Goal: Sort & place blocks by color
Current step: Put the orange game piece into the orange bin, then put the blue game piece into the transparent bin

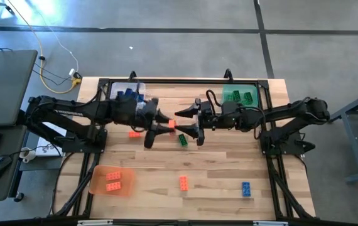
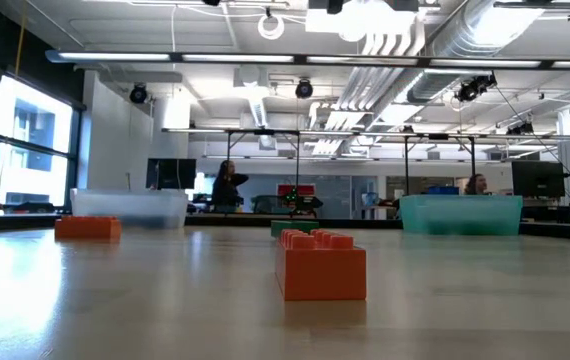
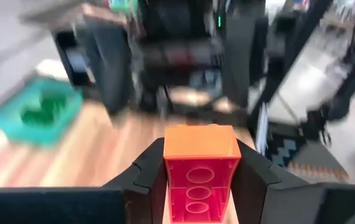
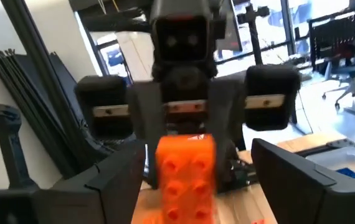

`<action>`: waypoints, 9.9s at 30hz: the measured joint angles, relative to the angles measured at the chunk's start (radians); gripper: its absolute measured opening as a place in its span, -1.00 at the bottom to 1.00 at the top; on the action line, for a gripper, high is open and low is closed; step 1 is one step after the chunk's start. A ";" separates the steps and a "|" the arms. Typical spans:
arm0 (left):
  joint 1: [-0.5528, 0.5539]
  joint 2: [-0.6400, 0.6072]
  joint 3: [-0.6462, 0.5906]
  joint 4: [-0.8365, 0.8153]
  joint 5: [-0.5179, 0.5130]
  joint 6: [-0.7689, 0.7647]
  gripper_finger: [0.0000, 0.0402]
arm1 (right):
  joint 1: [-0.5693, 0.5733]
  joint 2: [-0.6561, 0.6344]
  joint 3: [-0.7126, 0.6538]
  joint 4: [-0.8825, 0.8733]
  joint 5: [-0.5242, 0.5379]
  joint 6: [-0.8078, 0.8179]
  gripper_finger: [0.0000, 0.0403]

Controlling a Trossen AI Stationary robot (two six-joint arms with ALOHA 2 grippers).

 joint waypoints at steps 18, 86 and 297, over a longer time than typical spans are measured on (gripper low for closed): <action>-0.372 0.000 -0.001 -0.678 0.031 -0.373 -0.47 | -0.024 0.000 0.000 -0.001 -0.013 0.008 0.40; -0.590 0.045 -0.370 -0.598 0.143 -0.632 0.09 | 0.370 -0.007 0.000 -0.974 0.000 1.095 0.40; 0.484 0.042 0.011 -0.606 -0.083 0.300 -0.43 | -0.123 0.378 1.199 -1.657 0.230 -0.146 0.25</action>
